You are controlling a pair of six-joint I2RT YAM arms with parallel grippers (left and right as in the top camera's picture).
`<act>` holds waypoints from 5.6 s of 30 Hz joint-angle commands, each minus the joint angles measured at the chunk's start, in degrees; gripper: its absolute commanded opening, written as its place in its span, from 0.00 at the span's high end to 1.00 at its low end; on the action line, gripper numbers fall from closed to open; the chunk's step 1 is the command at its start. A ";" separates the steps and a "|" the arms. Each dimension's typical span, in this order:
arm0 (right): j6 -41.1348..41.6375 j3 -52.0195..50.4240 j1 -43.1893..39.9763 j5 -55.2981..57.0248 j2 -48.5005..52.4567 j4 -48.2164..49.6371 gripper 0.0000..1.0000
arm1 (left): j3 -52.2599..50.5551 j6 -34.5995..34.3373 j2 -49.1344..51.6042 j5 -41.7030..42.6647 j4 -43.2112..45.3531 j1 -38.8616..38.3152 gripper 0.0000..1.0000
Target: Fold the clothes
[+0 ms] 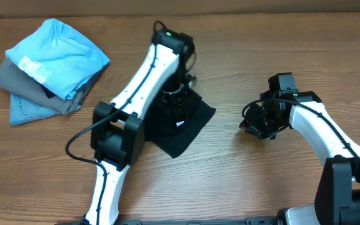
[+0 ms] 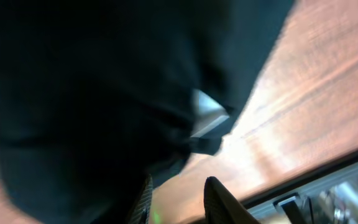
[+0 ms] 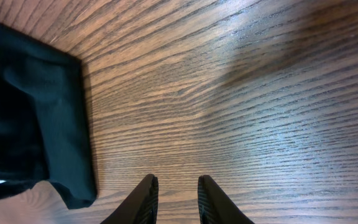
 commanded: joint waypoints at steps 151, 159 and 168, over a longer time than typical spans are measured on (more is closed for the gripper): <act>22.27 0.31 20.81 -11.43 13.33 11.30 0.92 | -21.11 13.60 2.40 27.69 31.65 12.85 0.20; 22.05 0.31 20.83 -11.52 13.33 12.17 0.92 | -21.11 11.08 4.24 28.09 30.51 6.56 0.26; 20.70 0.31 20.83 -12.35 13.33 12.11 0.92 | -21.09 5.14 5.03 24.24 30.32 2.19 0.96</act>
